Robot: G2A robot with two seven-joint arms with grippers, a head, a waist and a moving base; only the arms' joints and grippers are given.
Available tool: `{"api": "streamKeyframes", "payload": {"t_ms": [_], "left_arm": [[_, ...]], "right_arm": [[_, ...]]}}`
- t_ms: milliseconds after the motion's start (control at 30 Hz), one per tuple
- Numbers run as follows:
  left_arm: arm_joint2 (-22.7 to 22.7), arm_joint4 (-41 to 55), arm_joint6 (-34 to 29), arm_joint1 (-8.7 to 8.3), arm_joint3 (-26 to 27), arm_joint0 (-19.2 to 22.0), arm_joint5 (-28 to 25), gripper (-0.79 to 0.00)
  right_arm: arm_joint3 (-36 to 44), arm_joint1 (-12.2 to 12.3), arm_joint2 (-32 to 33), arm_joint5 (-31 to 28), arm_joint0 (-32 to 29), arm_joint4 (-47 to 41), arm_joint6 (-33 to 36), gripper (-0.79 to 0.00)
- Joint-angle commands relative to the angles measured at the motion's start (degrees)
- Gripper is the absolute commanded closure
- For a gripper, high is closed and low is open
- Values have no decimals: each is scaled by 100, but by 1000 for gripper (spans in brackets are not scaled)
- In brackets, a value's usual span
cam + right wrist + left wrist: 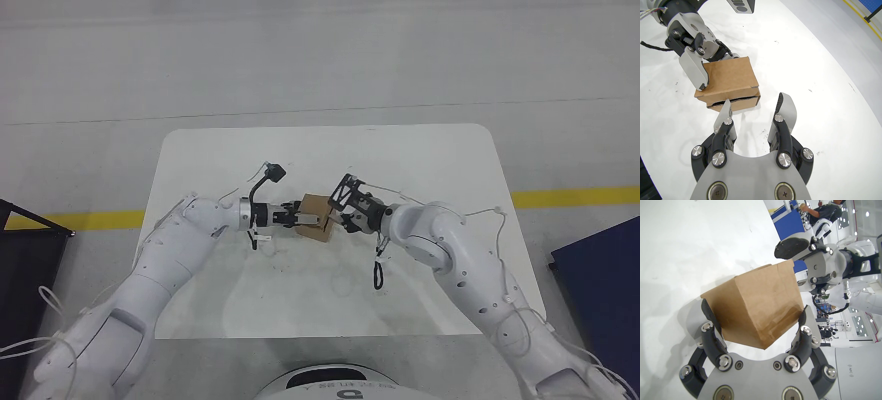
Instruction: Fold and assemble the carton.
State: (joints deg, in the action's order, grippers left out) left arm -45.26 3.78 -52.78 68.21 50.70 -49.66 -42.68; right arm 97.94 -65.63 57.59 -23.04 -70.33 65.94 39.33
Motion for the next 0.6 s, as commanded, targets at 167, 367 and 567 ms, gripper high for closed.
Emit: {"api": "streamKeyframes", "payload": {"t_ms": [167,367,567], "left_arm": [[14,4,-27,16,-40,35,-33,-785],[46,-25,-133,27,-90,77,-8,-785],[158,-269,-374,44,-76,187,86,-785]], "right_arm": [[-34,-20,-64,32,49,4,-6,-489],[-116,-30,-114,37,66,29,49,-499],[-128,-28,-108,22,59,41,95,-505]]}}
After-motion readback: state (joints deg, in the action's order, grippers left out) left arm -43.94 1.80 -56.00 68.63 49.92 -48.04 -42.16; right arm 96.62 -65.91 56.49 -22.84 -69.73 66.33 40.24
